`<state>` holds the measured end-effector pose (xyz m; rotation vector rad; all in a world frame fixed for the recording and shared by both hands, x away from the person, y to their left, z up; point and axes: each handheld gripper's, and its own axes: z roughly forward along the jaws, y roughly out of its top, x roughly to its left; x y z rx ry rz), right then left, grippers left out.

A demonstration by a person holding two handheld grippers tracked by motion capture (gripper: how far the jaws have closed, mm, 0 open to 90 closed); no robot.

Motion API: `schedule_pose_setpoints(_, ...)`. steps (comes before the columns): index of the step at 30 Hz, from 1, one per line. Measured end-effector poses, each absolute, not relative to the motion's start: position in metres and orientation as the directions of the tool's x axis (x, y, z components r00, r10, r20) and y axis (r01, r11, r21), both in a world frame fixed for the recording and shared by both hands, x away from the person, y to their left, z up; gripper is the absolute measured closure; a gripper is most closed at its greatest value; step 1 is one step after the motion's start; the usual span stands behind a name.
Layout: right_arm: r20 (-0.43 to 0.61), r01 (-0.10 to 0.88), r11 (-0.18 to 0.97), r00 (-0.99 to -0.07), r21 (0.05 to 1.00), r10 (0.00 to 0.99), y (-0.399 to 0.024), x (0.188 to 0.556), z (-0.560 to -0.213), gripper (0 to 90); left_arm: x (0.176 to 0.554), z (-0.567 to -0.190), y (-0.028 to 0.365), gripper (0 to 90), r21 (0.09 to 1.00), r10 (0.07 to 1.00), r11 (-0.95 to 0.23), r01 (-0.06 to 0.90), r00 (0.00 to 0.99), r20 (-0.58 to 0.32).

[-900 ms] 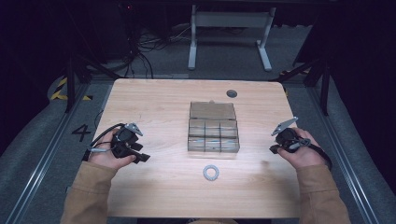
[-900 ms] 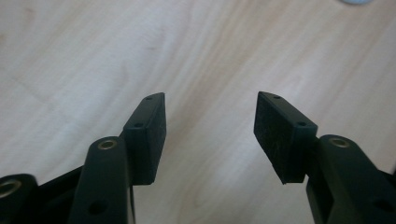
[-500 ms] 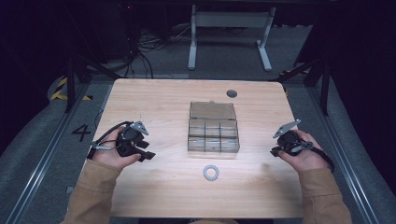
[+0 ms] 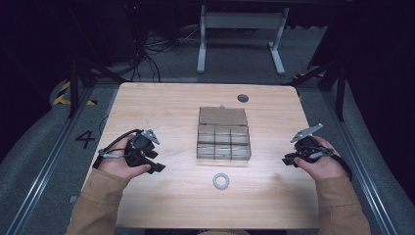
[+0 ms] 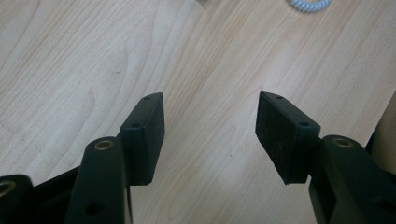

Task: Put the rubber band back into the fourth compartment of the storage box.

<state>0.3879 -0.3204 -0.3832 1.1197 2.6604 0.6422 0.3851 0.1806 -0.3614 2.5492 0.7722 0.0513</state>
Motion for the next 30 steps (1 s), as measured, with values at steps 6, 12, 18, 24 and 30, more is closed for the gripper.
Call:
schedule_pose_setpoints(6,0.008,0.638,0.617,-0.698,0.462,0.716,-0.320,0.389,-0.383,75.6,0.384,-0.364,0.174,45.8,0.441,0.524,-0.742,0.505,0.847,-0.087)
schedule_pose_setpoints(12,0.012,0.639,0.613,-0.697,0.464,0.717,-0.322,0.388,-0.382,75.1,0.383,-0.364,0.166,47.8,0.438,0.498,-0.759,0.481,0.863,-0.085)
schedule_pose_setpoints(18,0.010,0.642,0.610,-0.692,0.465,0.721,-0.324,0.387,-0.383,75.0,0.381,-0.363,0.152,47.9,0.455,0.465,-0.768,0.452,0.881,-0.090)
schedule_pose_setpoints(24,0.012,0.649,0.610,-0.689,0.455,0.724,-0.326,0.382,-0.386,75.0,0.382,-0.365,0.132,48.8,0.448,0.412,-0.795,0.409,0.906,-0.094)
schedule_pose_setpoints(30,0.015,0.656,0.602,-0.682,0.455,0.731,-0.329,0.378,-0.387,75.0,0.380,-0.362,0.118,48.9,0.441,0.388,-0.809,0.389,0.917,-0.095)
